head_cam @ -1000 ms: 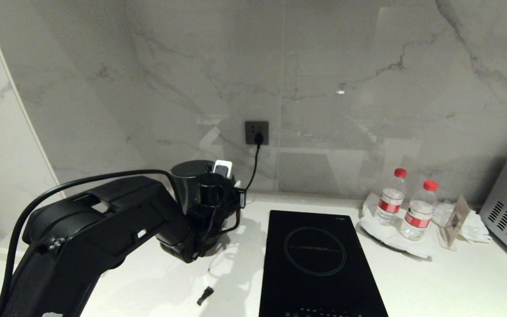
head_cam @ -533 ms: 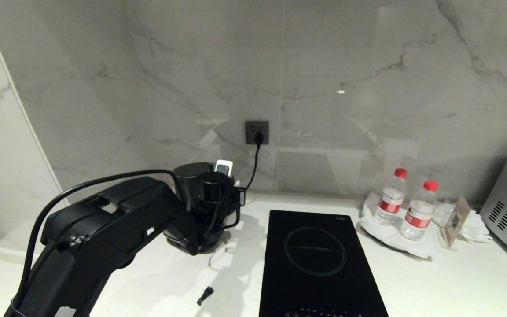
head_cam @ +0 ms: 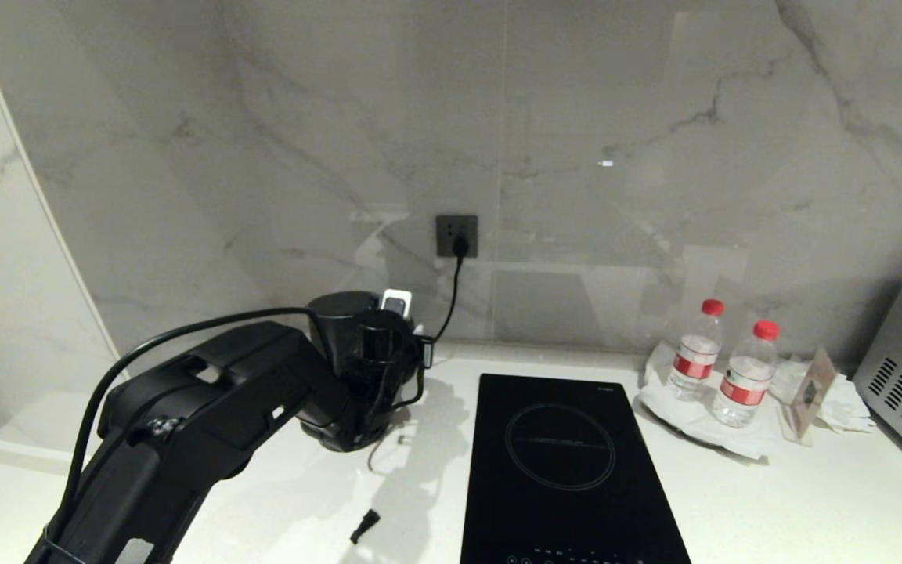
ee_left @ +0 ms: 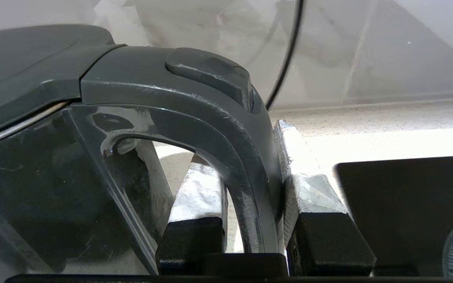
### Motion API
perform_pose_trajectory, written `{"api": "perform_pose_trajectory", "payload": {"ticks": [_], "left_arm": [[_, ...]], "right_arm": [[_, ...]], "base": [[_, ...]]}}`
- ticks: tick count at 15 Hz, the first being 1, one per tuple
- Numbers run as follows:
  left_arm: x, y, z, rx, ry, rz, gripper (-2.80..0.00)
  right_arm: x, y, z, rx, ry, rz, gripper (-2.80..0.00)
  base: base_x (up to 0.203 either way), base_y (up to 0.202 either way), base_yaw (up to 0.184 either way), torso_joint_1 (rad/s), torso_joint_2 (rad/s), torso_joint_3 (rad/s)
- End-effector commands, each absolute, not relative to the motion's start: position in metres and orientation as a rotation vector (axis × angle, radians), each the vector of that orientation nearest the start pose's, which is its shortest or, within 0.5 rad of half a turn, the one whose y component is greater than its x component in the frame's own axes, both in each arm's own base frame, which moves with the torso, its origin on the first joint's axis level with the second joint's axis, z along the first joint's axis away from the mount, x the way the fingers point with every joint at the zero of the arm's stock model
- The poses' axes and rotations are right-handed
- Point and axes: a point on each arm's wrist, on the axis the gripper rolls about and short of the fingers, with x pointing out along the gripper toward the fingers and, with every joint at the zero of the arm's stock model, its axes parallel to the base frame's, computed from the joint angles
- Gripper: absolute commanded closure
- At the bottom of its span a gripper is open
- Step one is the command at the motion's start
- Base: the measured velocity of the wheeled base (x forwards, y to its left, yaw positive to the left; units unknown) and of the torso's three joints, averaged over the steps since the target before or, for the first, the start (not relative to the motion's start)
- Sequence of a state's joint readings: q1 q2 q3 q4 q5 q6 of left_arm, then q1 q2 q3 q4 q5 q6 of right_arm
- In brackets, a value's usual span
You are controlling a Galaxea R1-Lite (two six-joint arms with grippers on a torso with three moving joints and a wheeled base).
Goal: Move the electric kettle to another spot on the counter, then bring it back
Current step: Place it on the power base
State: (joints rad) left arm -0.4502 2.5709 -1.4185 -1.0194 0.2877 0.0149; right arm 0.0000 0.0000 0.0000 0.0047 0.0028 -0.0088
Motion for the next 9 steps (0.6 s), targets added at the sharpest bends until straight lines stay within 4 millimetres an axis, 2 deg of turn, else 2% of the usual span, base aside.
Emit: {"api": "perform_pose_trajectory", "payload": {"ticks": [1, 5, 9], "left_arm": [[0.451, -0.205, 0.012, 0.064, 0.129, -0.151, 0.0], [0.453, -0.195, 0.015, 0.061, 0.131, -0.129, 0.0], [0.439, -0.194, 0.014, 0.072, 0.162, -0.138, 0.0]], "right_arm": [[-0.023, 0.0, 0.075, -0.008, 0.005, 0.003, 0.0], [-0.023, 0.0, 0.075, -0.009, 0.005, 0.003, 0.0], [-0.023, 0.0, 0.075, -0.009, 0.005, 0.003, 0.0]], "base": [[0.0, 0.0, 0.0, 0.0, 0.0, 0.0], [0.0, 0.0, 0.0, 0.0, 0.0, 0.0], [0.0, 0.0, 0.0, 0.0, 0.0, 0.0]]}}
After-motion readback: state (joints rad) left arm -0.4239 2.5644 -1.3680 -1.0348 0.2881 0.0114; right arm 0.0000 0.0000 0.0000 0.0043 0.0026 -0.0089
